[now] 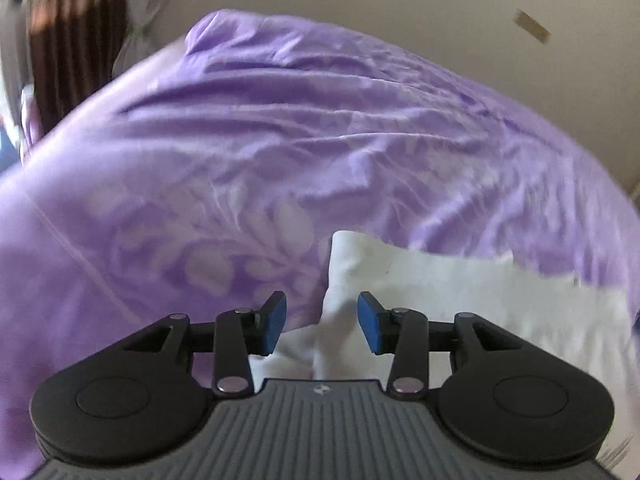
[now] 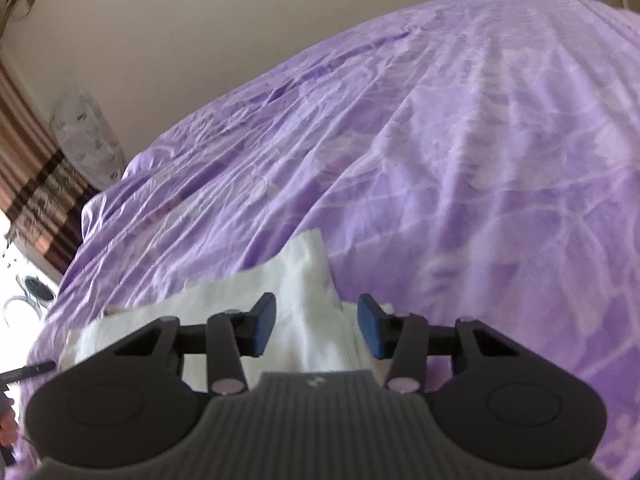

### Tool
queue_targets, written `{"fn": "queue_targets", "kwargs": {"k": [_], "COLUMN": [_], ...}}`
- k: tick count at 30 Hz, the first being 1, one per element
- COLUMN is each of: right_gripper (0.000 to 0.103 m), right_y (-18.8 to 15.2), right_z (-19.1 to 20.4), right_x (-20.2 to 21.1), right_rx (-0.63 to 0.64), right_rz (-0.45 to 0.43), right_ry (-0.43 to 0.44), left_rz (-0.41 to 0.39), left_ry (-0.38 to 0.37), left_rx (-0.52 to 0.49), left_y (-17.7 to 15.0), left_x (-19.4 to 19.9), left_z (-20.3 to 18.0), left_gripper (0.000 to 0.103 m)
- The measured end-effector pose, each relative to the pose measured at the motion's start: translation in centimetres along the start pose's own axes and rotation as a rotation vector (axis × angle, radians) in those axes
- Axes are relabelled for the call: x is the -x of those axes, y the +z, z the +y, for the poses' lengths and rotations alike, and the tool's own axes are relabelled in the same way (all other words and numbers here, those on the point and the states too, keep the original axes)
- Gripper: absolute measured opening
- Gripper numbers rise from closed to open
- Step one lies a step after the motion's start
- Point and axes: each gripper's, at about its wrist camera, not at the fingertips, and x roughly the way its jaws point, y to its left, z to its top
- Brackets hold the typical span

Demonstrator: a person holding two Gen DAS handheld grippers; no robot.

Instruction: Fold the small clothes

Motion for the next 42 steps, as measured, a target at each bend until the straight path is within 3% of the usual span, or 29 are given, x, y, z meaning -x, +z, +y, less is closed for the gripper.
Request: {"fn": "queue_targets", "kwargs": {"k": [4,5,7,8,9,10,12,18,22,25,27,31,33,34,36,40,42], "right_gripper": [0.041,0.038,0.017,0.014,0.013,0.005,0.004,0.003,0.000,0.000,0.000,0.000,0.006,0.018,0.031,0.031,0.034], "right_y": [0.3,0.3,0.2,0.1,-0.1,-0.2,-0.3,0.7,1.1,0.7,0.6,0.2,-0.2,-0.6,-1.8,-5.6,-7.8], "right_z": [-0.8,-1.1,-1.7,-1.9,-1.9,-1.7,-0.8,1.2,1.5,0.7,-0.5,-1.3,-1.0,-0.9,-0.8,-1.0,-1.6], "right_x": [-2.0,-2.5,-3.0,-3.1,-3.0,-2.8,-2.1,1.7,1.7,-0.3,-1.5,-0.7,1.1,1.9,3.9,8.6,10.6], "right_rx": [-0.054,-0.068,-0.106,-0.122,-0.128,-0.109,-0.057,0.029,0.056,0.035,-0.013,-0.014,0.017,0.025,0.032,0.015,-0.011], "right_rz": [0.003,0.001,-0.009,-0.020,-0.036,-0.054,-0.083,-0.203,-0.215,-0.191,-0.147,-0.112,-0.105,-0.098,-0.083,-0.052,-0.037], "right_ry": [-0.004,-0.004,0.017,0.034,0.050,0.049,0.053,0.078,0.042,-0.054,-0.095,-0.095,-0.070,-0.061,-0.034,0.002,0.003], "left_rz": [0.023,0.021,0.001,-0.016,-0.038,-0.067,-0.126,-0.260,-0.214,-0.133,-0.088,-0.103,-0.084,-0.073,-0.057,0.011,0.038], "left_ry": [0.012,0.012,0.028,0.032,0.038,0.051,0.065,0.048,0.098,0.138,0.171,0.183,0.144,0.113,0.051,-0.047,-0.068], "left_rx": [0.005,0.007,-0.014,-0.048,-0.091,-0.131,-0.197,-0.244,-0.255,-0.193,-0.208,-0.203,-0.198,-0.194,-0.190,-0.144,-0.116], "left_y": [0.0,0.0,0.1,0.1,-0.1,-0.3,-0.6,0.3,0.4,0.0,-0.4,-0.7,-0.9,-1.2,-2.2,-5.7,-7.9], "left_x": [-2.1,-2.3,-2.3,-1.9,-1.5,-0.9,0.5,4.8,2.5,-0.5,-1.7,0.5,2.8,4.1,6.5,10.6,12.2], "left_z": [-0.6,-0.8,-1.6,-2.2,-2.9,-3.6,-4.6,-5.5,-5.5,-4.2,-4.1,-3.2,-2.5,-2.1,-1.4,0.5,1.4], "left_gripper": [0.049,0.042,0.023,0.013,0.009,0.009,0.007,0.007,0.007,0.008,0.019,0.035,0.035,0.035,0.035,0.036,0.042]}}
